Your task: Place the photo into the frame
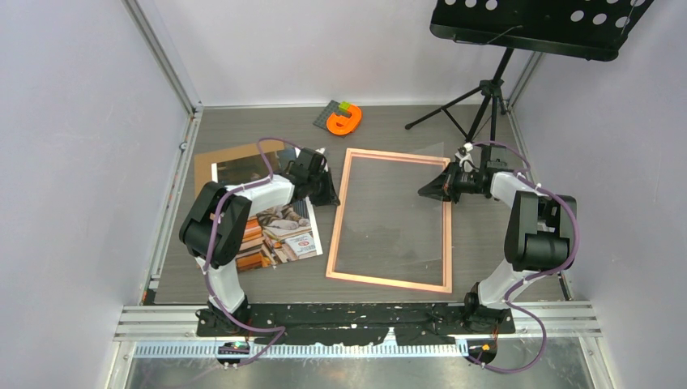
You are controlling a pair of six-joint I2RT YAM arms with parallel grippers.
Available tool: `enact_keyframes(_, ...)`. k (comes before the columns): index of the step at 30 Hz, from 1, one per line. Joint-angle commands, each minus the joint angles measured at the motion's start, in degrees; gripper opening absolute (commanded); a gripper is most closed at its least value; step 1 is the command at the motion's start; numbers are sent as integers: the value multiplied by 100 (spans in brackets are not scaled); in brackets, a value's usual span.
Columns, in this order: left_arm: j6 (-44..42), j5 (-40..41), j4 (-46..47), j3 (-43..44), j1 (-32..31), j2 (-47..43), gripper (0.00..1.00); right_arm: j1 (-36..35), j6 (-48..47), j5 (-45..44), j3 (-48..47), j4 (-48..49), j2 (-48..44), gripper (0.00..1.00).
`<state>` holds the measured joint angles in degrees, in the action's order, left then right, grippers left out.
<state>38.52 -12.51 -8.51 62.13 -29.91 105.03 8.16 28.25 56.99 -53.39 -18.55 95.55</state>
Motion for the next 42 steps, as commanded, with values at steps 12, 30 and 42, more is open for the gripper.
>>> enact_keyframes(12, -126, 65, -260, -104, -199, 162, 0, -139, -215, 353, -242, -197, -107, 6)
enact_keyframes(30, -143, 90, -265, -93, -194, 161, 0, -200, -404, 414, -315, -360, -109, 6)
enact_keyframes(42, -156, 96, -265, -81, -208, 160, 0, -301, -665, 457, -435, -603, -92, 6)
